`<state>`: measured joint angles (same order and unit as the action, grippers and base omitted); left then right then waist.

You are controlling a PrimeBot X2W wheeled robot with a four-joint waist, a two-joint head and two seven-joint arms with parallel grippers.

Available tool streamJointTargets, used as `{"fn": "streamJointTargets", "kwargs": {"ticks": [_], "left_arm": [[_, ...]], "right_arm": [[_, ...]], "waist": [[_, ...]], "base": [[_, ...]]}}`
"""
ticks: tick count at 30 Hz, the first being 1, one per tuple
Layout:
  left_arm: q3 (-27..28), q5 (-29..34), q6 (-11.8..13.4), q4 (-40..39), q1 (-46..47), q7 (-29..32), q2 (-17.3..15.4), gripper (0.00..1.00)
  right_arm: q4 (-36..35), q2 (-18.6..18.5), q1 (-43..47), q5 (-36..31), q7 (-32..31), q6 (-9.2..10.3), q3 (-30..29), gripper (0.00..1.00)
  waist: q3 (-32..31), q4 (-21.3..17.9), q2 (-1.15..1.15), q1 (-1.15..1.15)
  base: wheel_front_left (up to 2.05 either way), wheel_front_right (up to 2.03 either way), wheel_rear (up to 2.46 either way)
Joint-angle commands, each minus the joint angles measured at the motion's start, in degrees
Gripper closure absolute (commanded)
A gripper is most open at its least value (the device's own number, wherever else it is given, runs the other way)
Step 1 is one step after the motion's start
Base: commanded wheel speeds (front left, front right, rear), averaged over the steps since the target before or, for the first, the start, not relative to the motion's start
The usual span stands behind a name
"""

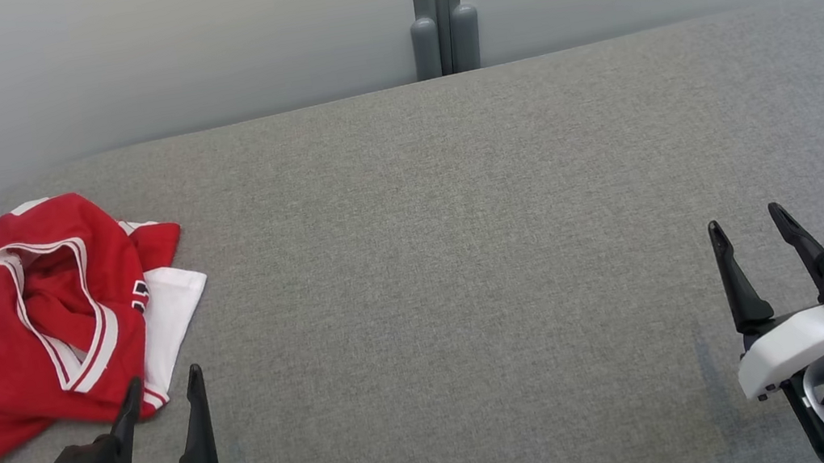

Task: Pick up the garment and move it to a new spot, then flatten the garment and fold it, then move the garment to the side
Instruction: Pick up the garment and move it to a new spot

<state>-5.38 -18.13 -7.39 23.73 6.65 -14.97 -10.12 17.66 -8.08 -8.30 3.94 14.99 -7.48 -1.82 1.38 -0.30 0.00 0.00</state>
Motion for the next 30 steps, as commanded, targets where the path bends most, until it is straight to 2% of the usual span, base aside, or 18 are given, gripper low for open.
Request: {"fn": "streamJointTargets", "kwargs": {"ticks": [1, 13, 18, 23, 24, 30], "left_arm": [[0.1, 0.1, -0.2, 0.0, 0.9, -0.3, -0.4, 0.00], [0.0, 0.0, -0.2, 0.1, 0.8, -0.3, -0.7, 0.00], [-0.9, -0.2, -0.2, 0.5, 1.5, -0.3, -0.6, 0.00], [-1.5, 0.0, -0.2, 0.9, 1.7, -0.3, -0.2, 0.00], [-1.5, 0.0, -0.2, 0.9, 1.7, -0.3, -0.2, 0.00], [-0.4, 0.0, -0.1, 1.6, -0.2, -0.3, -0.9, 0.00]], "right_arm": [[0.1, -0.1, -0.2, 0.6, 0.3, -0.02, -0.2, 0.00], [0.2, 0.2, 0.2, 0.6, 0.3, -0.02, 0.0, 0.00], [0.3, 0.1, 0.4, 0.7, 0.3, -0.02, 0.7, 0.00], [0.4, -0.1, 0.9, 1.1, 0.3, -0.02, 1.4, 0.00], [0.4, -0.1, 0.9, 1.1, 0.3, -0.02, 1.4, 0.00], [0.6, 0.1, 1.1, 1.2, 0.3, -0.02, 2.8, 0.00]], "waist": [[0.0, 0.1, 0.00, 0.00], [-0.2, 0.9, 0.00, 0.00], [-0.4, 2.8, 0.00, 0.00], [-1.4, 8.5, 0.00, 0.00], [-1.4, 8.5, 0.00, 0.00], [-2.9, 18.3, 0.00, 0.00]], "base": [[0.00, 0.00, 0.00], [0.00, 0.00, 0.00], [0.00, 0.00, 0.00], [0.00, 0.00, 0.00], [0.00, 0.00, 0.00], [0.00, 0.00, 0.00]]}}
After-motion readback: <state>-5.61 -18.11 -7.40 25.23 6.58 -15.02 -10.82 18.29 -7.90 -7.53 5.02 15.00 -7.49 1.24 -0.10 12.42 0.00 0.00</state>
